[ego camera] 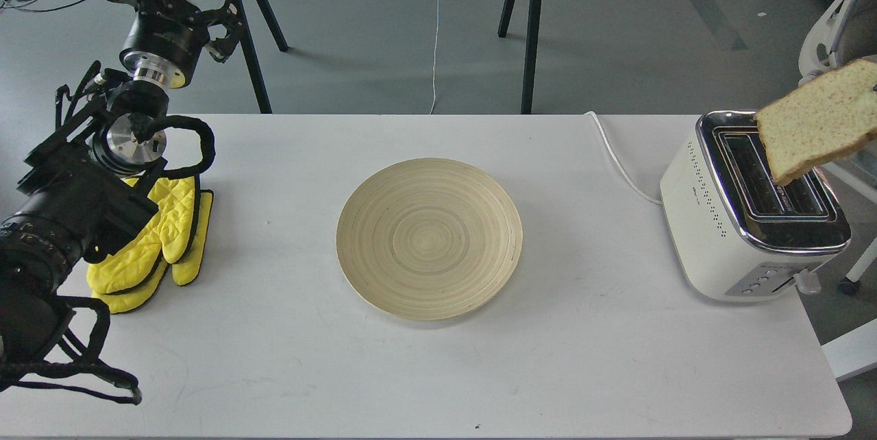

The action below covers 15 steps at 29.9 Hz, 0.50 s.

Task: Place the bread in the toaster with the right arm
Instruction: 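Carry the bread slice above the toaster slot with the right gripper, then lower the bread slice into the toaster slot with the right gripper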

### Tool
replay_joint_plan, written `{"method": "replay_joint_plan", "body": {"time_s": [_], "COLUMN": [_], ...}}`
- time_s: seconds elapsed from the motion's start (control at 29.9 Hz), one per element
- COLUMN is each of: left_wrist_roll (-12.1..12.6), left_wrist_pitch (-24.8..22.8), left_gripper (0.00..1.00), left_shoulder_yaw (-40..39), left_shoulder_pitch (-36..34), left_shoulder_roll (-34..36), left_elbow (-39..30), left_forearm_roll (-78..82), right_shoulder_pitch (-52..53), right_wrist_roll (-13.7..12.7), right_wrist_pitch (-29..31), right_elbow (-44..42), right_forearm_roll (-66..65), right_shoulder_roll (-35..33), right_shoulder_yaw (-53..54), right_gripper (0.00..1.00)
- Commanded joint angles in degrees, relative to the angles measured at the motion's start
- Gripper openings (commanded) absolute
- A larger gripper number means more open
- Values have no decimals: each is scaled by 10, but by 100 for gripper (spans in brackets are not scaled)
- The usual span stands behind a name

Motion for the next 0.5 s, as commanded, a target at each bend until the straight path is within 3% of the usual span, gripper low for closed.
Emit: {"method": "replay_joint_plan", "body": {"time_s": [0.0,0.47], "left_wrist_roll": [0,1], "left_wrist_pitch": [0,0], "left_gripper": [100,100], "left_shoulder_yaw": [0,0], "left_shoulder_pitch": [0,0], "left_shoulder_roll": [0,0], "left_elbow": [0,-1], "left_forearm_roll": [0,0], "right_shoulder_pitch": [-8,-16], "right_wrist_roll": [0,-5], "right_wrist_pitch": [-3,-56], "right_elbow": [-12,-50], "right_forearm_roll": [-1,-47], "right_shoulder_roll": [7,85], "right_shoulder_yaw": [-5,-42], "right_gripper": [0,0]}}
